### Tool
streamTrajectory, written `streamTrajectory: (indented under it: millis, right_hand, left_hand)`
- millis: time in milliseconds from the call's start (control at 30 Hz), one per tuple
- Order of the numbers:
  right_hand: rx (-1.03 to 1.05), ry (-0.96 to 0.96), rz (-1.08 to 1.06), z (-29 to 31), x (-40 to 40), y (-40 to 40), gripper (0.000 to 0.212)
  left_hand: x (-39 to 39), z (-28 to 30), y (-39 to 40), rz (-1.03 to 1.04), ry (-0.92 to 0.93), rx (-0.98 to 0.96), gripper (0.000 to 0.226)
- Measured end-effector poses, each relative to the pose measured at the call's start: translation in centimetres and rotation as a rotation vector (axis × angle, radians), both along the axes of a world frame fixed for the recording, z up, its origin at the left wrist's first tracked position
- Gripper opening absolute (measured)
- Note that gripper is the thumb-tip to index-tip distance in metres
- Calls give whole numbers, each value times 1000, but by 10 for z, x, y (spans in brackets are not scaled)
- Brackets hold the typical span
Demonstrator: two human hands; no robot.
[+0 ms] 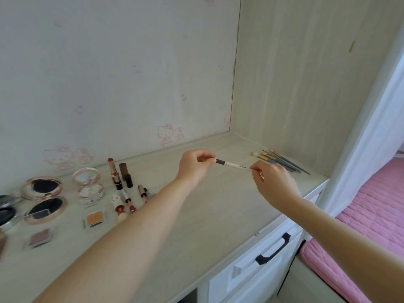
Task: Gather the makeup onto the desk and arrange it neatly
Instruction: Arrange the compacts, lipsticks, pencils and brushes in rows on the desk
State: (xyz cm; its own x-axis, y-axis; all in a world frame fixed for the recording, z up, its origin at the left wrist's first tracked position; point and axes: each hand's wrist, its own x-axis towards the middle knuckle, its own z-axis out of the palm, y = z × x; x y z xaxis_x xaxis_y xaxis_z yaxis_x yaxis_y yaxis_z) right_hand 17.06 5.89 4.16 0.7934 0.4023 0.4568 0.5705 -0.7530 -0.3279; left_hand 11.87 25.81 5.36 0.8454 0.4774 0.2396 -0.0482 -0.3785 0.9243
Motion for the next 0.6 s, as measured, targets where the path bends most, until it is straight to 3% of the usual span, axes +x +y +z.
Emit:
streamTrajectory:
  millis: [433, 600]
  right_hand:
    - [201, 107, 230, -5, -105, 56, 15]
    - [284, 194, 270, -12, -145, 86, 18]
  left_hand:
    - [-131, 7, 52, 14, -200, -571, 10]
    - [-176, 8, 72, 75, -276, -697, 13]
